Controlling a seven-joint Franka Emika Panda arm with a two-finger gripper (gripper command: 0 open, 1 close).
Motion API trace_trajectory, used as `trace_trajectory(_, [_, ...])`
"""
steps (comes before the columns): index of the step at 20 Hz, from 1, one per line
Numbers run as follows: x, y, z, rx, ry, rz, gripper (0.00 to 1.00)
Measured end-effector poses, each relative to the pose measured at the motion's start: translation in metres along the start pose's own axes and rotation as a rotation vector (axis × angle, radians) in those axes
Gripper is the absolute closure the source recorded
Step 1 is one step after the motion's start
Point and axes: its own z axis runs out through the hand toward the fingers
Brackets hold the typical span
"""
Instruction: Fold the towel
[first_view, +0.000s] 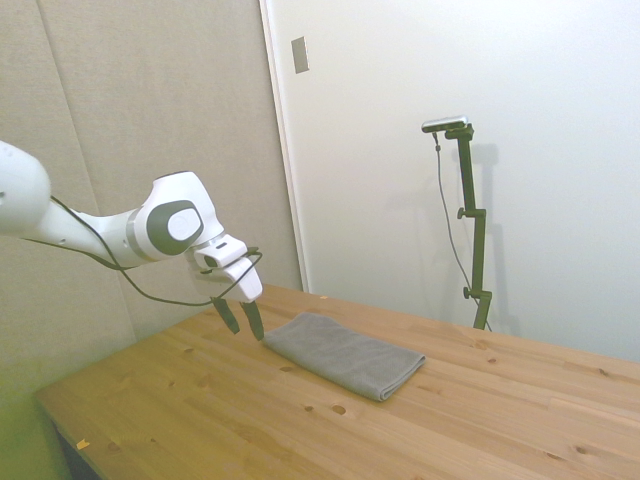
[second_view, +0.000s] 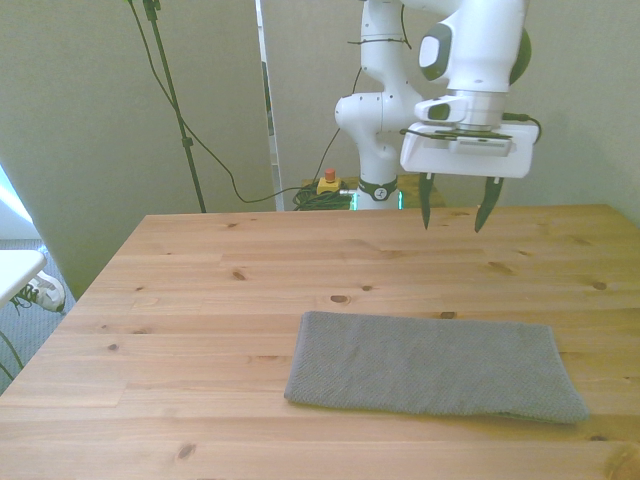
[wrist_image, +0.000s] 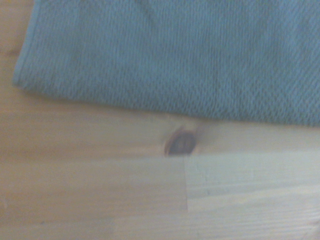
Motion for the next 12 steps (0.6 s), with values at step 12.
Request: trace_trajectory(12, [-0.015,-0.161,0.047,-0.26,0.291,0.05,0.0])
